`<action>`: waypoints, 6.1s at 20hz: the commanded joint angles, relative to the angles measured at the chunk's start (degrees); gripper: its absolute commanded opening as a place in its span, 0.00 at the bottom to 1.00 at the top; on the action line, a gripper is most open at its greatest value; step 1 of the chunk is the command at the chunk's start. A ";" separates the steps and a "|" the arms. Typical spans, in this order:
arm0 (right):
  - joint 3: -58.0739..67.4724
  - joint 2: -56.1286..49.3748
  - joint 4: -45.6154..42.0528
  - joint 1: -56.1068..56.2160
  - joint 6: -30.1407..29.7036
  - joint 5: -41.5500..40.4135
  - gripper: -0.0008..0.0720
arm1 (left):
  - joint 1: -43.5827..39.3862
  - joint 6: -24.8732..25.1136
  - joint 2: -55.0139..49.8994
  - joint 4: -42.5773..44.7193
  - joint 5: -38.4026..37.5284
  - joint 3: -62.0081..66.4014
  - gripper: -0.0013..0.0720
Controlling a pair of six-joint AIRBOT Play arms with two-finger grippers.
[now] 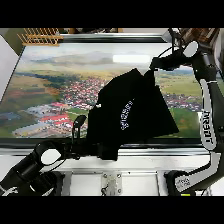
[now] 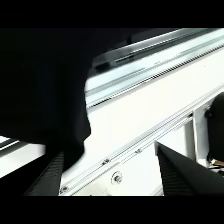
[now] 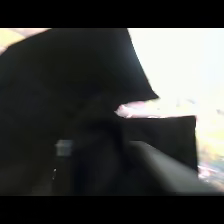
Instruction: Fold the clothes and pants, and hang the long-sleeved shirts on hangers.
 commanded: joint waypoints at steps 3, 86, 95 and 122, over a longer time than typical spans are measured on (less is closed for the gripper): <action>0.63 5.31 5.68 -1.97 -0.26 0.72 0.81 | 7.17 -2.21 -9.42 11.87 -7.06 10.29 0.80; -15.37 57.02 22.21 -28.24 -1.70 12.74 0.02 | 31.65 9.68 4.81 11.15 1.40 49.88 0.03; -20.44 20.63 2.19 -12.94 2.89 6.86 0.02 | 36.37 9.35 -31.17 12.39 10.10 42.73 0.03; -22.84 -1.05 -4.44 -7.54 7.74 -6.38 0.02 | 38.25 12.13 -54.45 12.02 10.40 42.01 0.03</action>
